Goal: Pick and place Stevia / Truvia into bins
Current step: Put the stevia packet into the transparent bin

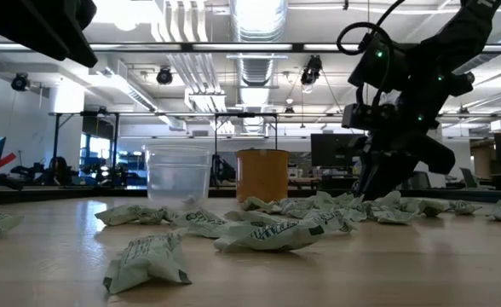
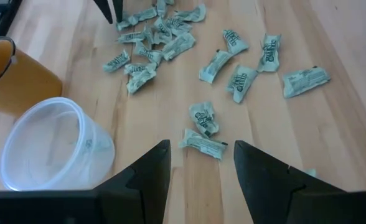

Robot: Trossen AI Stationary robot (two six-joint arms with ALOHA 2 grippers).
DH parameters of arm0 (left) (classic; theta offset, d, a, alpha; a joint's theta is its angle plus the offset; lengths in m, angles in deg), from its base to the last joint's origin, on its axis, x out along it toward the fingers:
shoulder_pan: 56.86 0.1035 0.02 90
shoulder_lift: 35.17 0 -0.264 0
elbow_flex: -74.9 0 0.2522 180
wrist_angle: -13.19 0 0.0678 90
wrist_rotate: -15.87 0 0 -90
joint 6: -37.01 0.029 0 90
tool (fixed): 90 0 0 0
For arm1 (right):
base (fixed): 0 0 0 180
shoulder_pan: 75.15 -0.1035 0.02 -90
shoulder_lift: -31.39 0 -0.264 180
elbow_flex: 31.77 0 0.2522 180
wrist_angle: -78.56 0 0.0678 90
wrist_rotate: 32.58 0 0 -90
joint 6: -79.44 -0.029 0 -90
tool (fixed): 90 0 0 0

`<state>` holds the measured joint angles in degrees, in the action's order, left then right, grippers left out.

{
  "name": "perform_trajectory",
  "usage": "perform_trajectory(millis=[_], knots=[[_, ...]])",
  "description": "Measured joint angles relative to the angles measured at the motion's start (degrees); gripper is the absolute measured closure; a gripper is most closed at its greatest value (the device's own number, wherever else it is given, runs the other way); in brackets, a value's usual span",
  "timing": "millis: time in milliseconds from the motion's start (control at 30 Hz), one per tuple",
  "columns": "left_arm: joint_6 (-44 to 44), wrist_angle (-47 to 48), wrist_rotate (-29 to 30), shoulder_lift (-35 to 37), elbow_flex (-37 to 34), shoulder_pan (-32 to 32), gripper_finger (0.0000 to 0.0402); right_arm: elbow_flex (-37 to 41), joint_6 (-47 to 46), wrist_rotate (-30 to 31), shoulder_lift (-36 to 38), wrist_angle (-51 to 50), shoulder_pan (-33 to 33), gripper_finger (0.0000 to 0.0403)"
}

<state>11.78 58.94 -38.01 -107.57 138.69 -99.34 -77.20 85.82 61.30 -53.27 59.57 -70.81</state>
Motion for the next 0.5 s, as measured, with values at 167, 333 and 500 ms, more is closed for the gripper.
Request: perform_trajectory(millis=[167, 333, 500], knots=[[-0.01, 0.03, 0.02, -0.04, -0.17, 0.00, 0.0241, 0.02, -0.72, -0.18, 3.62, -1.49, 0.00, 0.0335], [-0.02, -0.02, 0.20, -0.04, -0.58, 0.00, 0.0241, 0.40, -2.41, -4.33, 5.31, -1.86, -0.05, 0.0335], [-0.09, -0.06, 0.20, -0.09, -0.78, 0.00, 0.0241, 1.16, -3.00, -4.31, 3.39, -1.91, 0.11, 0.0335]])
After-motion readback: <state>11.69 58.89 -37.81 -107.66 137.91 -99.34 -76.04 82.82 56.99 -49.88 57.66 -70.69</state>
